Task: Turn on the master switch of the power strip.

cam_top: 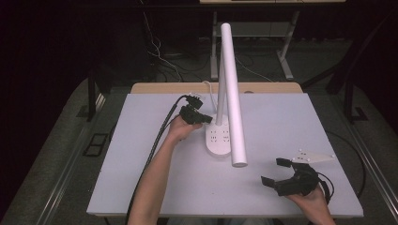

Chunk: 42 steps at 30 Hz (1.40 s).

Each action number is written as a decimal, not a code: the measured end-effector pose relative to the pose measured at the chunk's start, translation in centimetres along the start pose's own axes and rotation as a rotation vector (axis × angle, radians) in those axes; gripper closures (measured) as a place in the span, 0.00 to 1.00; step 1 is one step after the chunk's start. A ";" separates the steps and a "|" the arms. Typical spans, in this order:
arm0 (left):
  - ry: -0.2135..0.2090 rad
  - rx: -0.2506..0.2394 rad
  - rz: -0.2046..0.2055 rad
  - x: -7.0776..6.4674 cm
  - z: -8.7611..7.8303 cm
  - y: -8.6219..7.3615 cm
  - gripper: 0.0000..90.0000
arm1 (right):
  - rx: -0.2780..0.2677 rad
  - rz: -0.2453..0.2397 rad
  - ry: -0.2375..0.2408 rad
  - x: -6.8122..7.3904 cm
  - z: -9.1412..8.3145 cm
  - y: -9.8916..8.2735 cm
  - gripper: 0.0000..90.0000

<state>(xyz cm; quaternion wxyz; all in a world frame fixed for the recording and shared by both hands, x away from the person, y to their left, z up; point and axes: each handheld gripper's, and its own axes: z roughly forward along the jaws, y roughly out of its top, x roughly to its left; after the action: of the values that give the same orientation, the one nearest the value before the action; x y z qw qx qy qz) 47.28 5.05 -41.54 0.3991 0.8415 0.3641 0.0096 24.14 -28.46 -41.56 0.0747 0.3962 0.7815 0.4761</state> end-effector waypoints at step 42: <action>-0.030 -0.001 0.006 0.1 0.9 -0.5 1.00 | 0.016 -0.018 0.011 0.3 0.2 0.0 0.00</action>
<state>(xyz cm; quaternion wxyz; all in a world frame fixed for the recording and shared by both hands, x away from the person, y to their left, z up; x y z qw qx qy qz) 47.35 4.70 -42.50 0.4051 0.8424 0.3554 -0.0015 24.00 -28.14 -41.62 0.0716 0.3871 0.7892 0.4713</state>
